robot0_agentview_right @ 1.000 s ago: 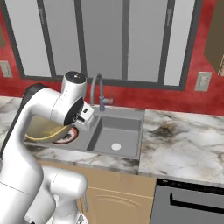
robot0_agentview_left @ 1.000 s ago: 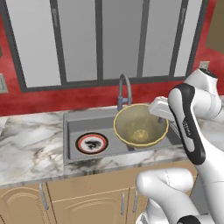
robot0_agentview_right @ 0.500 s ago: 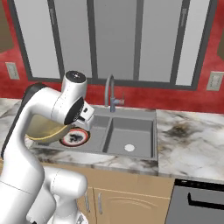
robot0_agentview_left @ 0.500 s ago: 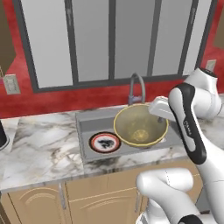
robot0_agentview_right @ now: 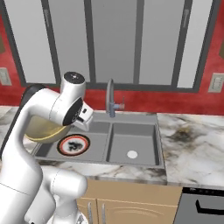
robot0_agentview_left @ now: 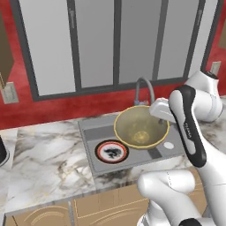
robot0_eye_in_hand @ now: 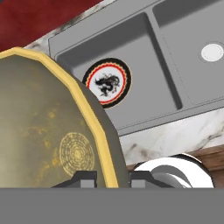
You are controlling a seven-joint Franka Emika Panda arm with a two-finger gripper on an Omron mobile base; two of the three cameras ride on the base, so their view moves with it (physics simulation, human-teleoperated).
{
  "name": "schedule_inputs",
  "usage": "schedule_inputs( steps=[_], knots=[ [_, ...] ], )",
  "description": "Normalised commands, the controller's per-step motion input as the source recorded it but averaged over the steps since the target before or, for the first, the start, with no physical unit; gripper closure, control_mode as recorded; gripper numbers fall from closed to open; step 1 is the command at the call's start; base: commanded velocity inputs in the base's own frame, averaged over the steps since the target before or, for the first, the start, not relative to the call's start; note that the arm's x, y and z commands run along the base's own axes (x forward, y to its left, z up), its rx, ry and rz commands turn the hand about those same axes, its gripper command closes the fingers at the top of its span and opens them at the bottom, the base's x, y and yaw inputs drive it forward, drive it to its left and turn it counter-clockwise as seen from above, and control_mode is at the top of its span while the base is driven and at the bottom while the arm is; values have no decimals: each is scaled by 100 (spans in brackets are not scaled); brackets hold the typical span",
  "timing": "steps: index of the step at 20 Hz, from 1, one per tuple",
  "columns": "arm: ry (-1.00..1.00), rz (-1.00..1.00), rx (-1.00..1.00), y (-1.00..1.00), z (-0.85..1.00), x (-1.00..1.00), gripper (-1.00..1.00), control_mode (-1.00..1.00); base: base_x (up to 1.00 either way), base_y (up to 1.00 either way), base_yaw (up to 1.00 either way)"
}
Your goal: Pick the bowl and tupperware and place them in the sink. Then turn on the water.
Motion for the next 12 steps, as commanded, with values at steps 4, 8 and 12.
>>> schedule_inputs(
  steps=[4,8,12],
  knots=[
    [0,0,0,0,0,0,100,100,0,0,-1],
    [0,0,0,0,0,0,100,100,0,0,0],
    [0,0,0,0,0,0,100,100,0,0,0]
  ],
)
